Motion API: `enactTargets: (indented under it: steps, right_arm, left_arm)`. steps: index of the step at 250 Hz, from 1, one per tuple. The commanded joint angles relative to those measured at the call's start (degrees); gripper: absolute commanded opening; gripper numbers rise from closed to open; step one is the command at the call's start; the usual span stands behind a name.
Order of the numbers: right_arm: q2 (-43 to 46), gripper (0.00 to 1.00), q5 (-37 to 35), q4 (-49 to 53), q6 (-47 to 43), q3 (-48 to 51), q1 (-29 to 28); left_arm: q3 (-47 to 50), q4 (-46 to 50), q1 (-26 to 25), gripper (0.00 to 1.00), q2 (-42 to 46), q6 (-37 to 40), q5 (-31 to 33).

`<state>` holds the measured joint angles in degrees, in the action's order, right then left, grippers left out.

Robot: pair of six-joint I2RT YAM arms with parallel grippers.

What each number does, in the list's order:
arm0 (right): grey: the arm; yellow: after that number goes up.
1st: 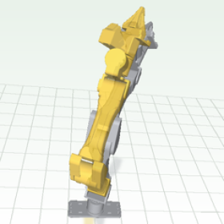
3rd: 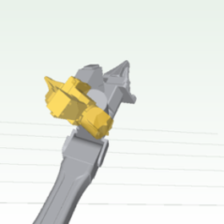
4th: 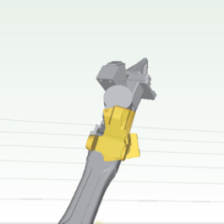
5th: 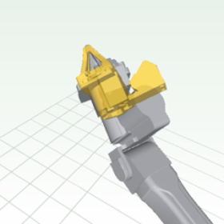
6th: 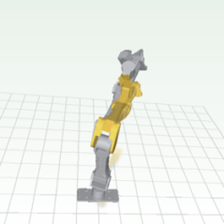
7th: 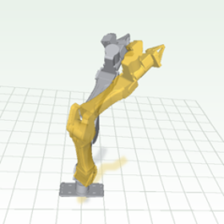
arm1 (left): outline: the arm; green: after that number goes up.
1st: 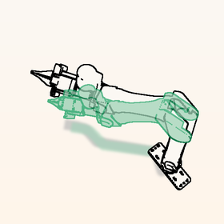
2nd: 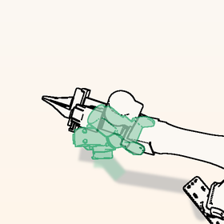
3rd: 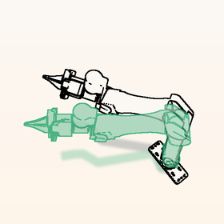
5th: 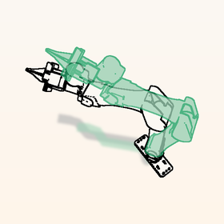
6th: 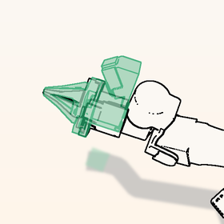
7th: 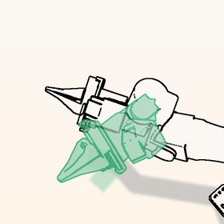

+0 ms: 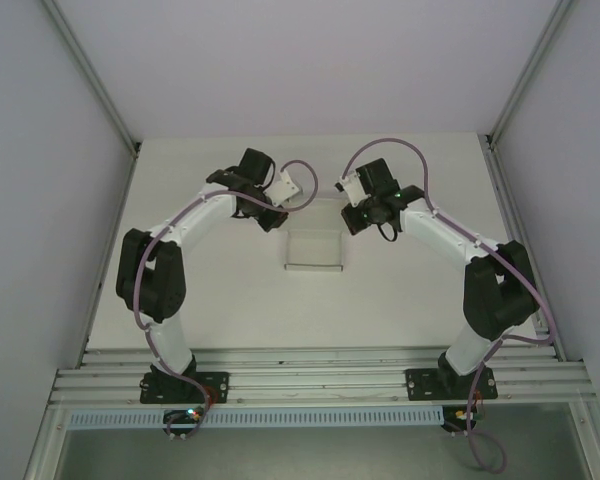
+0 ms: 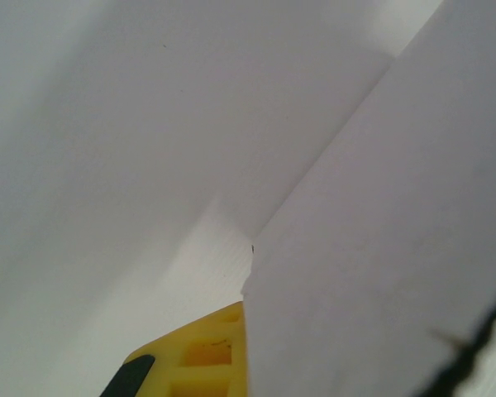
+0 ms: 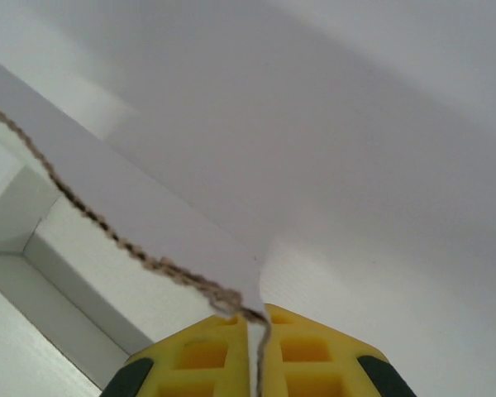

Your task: Assemble paper box

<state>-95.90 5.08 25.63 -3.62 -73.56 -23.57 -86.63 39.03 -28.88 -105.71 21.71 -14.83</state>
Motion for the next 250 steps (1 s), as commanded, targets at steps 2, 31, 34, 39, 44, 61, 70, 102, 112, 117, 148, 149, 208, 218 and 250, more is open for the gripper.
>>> enactTargets:
  steps: [2, 31, 34, 39, 44, 61, 70, 102, 112, 117, 148, 149, 208, 218, 250]
  right_arm:
    - [2.3, 0.01, -6.7, -5.2, 14.4, 1.3, -0.7]
    - [3.3, 0.01, -13.4, -10.9, 25.0, 3.1, -2.9]
    - [3.5, 0.01, -14.2, -11.6, 25.7, 3.4, -3.3]
    - [3.5, 0.01, -15.1, -12.7, 26.3, 3.5, -3.8]
    - [3.6, 0.01, -16.1, -14.0, 26.9, 3.7, -4.7]
    - [3.4, 0.01, -19.2, -17.6, 29.5, 4.5, -6.8]
    - [3.1, 0.01, -19.3, -19.3, 30.2, 4.8, -7.7]
    - [1.2, 0.01, -25.3, -21.3, 36.2, 4.9, -9.2]
    - [0.5, 0.01, -26.7, -21.9, 38.0, 5.1, -9.4]
    - [0.2, 0.01, -26.7, -22.4, 38.4, 5.3, -9.5]
    - [-1.5, 0.02, -28.5, -23.7, 43.2, 5.0, -9.4]
    - [-1.4, 0.02, -28.6, -23.7, 43.3, 5.0, -9.4]
    - [-2.5, 0.03, -29.5, -27.6, 44.4, 7.9, -10.4]
    - [-2.7, 0.03, -30.0, -27.2, 44.3, 8.3, -10.4]
    - [-2.7, 0.03, -30.3, -29.1, 44.8, 11.2, -10.6]
  left_arm:
    - [0.6, -5.0, -0.4, 0.00, 2.2, -12.7, 2.8]
    - [1.3, -8.6, -0.6, 0.00, 2.8, -25.2, 6.6]
    - [1.5, -9.0, -0.5, 0.00, 2.9, -26.5, 7.1]
    - [1.9, -10.0, -0.6, 0.00, 3.1, -28.4, 7.5]
    - [2.3, -11.0, -0.7, 0.00, 3.3, -29.8, 7.3]
    - [3.6, -14.2, -1.4, 0.00, 3.9, -34.4, 8.2]
    - [3.7, -15.0, -2.0, 0.00, 3.9, -35.6, 9.3]
    - [2.0, -15.4, -4.0, 0.00, 2.2, -41.0, 17.7]
    - [1.6, -15.8, -4.1, 0.00, 1.6, -42.5, 15.9]
    - [1.5, -16.1, -4.1, 0.00, 1.5, -43.4, 15.7]
    - [2.2, -18.8, -4.6, 0.00, 0.4, -45.4, 16.0]
    - [2.1, -18.8, -4.7, 0.00, 0.3, -45.3, 15.9]
    - [5.1, -22.1, -5.3, 0.00, -0.6, -44.3, 15.9]
    - [5.6, -22.8, -5.3, 0.01, -1.0, -44.1, 15.4]
    - [6.8, -23.8, -5.7, 0.01, -1.8, -43.2, 16.1]
